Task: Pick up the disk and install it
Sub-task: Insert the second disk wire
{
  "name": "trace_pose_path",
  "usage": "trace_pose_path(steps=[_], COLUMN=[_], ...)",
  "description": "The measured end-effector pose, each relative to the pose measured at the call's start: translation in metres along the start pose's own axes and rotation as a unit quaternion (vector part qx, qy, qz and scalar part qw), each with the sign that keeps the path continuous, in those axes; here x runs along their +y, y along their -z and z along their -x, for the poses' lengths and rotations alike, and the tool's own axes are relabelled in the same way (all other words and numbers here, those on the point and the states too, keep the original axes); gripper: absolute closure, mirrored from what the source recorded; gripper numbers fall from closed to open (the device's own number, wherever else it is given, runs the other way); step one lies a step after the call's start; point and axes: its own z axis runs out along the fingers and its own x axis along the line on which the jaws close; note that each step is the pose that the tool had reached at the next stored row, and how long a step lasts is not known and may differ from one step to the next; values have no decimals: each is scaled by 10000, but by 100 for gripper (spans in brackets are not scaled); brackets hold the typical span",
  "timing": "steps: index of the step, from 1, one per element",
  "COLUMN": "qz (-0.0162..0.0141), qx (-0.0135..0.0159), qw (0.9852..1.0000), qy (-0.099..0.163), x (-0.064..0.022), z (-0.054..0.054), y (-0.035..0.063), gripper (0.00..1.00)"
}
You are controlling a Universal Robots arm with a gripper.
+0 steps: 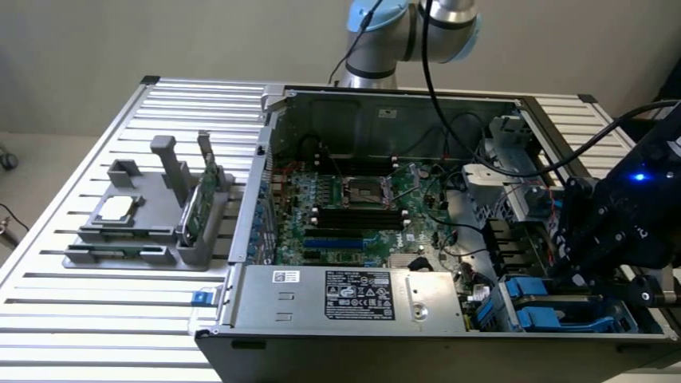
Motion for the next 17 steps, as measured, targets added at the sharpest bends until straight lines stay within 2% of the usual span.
trace_pose_path(steps=[7, 8, 9, 10, 11, 12, 17], qz=[3, 4, 3, 2, 2, 2, 2], qx=[20, 23, 28, 23, 18, 20, 18], qw=[10000, 10000, 10000, 10000, 10000, 10000, 10000], qy=[2, 3, 3, 3, 2, 1, 1], x=[3, 3, 3, 3, 2, 0, -7], z=[1, 0, 2, 1, 0, 0, -10], y=[-16, -19, -24, -13, 6, 27, 222], gripper=[84, 82, 76, 76, 76, 69, 69])
